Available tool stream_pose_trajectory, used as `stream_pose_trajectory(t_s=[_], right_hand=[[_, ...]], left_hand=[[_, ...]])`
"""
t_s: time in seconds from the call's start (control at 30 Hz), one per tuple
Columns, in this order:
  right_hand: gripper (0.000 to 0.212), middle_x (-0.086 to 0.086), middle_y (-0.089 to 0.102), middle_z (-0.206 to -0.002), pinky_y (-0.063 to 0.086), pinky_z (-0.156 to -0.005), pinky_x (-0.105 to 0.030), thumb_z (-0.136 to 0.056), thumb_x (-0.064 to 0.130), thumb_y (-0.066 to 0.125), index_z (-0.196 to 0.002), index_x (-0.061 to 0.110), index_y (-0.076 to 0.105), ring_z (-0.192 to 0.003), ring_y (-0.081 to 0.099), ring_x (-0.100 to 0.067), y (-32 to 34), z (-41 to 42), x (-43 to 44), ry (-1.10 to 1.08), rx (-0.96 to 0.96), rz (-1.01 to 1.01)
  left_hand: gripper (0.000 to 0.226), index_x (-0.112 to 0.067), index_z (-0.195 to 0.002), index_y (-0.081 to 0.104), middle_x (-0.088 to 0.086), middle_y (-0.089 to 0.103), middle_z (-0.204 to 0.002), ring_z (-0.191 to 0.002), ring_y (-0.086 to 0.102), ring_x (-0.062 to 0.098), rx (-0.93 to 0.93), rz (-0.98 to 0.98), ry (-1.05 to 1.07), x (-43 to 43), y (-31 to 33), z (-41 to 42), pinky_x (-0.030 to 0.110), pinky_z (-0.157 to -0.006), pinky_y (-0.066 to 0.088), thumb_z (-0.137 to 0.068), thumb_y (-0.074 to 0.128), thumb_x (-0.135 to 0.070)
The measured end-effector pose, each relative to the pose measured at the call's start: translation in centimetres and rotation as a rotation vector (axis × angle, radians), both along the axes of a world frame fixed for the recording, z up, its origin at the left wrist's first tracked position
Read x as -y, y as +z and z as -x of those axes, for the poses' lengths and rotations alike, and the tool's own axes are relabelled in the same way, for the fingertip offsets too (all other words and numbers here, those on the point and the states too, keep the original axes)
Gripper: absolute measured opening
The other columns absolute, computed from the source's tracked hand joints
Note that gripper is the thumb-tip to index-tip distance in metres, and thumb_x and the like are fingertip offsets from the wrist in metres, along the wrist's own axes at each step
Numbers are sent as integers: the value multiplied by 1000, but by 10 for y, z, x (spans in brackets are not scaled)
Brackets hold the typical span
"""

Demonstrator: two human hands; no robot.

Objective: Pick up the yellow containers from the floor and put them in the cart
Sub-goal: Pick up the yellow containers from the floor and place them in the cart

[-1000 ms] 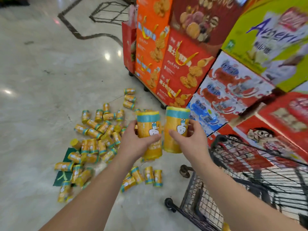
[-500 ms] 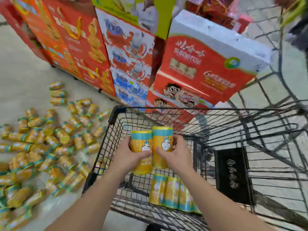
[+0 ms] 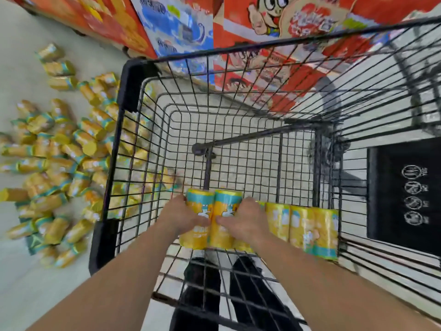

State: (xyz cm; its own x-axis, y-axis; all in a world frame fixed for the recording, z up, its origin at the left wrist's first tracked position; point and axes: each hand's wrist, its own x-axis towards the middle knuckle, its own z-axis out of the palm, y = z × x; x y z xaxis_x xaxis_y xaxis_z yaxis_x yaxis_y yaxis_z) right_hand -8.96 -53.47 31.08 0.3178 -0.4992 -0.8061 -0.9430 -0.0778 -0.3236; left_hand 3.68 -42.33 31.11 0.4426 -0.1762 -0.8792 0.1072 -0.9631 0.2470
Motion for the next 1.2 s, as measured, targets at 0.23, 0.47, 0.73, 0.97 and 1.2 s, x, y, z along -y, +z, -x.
stream_pose_trajectory(t_s=[0.23, 0.47, 0.73, 0.97, 1.2], right_hand=[[56, 4, 62, -90, 50, -67, -31, -69, 62, 75, -85, 18, 45, -89, 66, -20, -19, -4, -11, 146, -141, 59], [59, 5, 65, -97, 46, -68, -31, -77, 64, 66, -112, 20, 48, -92, 67, -21, -24, -2, -6, 242, -230, 94], [59, 7, 58, -114, 44, -66, -31, -82, 66, 58, -119, 22, 44, -94, 63, -19, 38, -22, 8, 316, 8, 334], [49, 10, 52, -120, 50, -84, -37, -84, 57, 60, -122, 28, 48, -113, 52, -13, 175, -90, 4, 349, 501, 565], [49, 3, 54, -122, 42, -97, -35, -84, 45, 67, -125, 22, 53, -118, 50, -18, 271, -191, -81, 515, 750, 631]], left_hand=[[73, -9, -114, 53, 4, 60, -101, -91, 60, 23, 7, -57, -148, 2, -28, 2, 31, -70, 49, -56, 90, -35], [71, -10, -121, 48, 9, 63, -107, -95, 63, 28, -20, -45, -98, 0, -35, 2, 41, -77, 57, -64, 87, -29], [87, -15, -148, 29, 7, 46, -143, -126, 49, 24, 250, 177, -170, 10, 31, -13, 31, -91, 43, -78, 75, -41], [80, -25, -143, 37, -2, 50, -136, -126, 48, 16, 625, 473, -140, -10, 167, -62, 37, -101, 44, -74, 73, -47], [74, -31, -137, 39, -5, 52, -131, -118, 54, 18, 879, 526, -9, -125, 253, -149, 43, -92, 50, -72, 71, -48]])
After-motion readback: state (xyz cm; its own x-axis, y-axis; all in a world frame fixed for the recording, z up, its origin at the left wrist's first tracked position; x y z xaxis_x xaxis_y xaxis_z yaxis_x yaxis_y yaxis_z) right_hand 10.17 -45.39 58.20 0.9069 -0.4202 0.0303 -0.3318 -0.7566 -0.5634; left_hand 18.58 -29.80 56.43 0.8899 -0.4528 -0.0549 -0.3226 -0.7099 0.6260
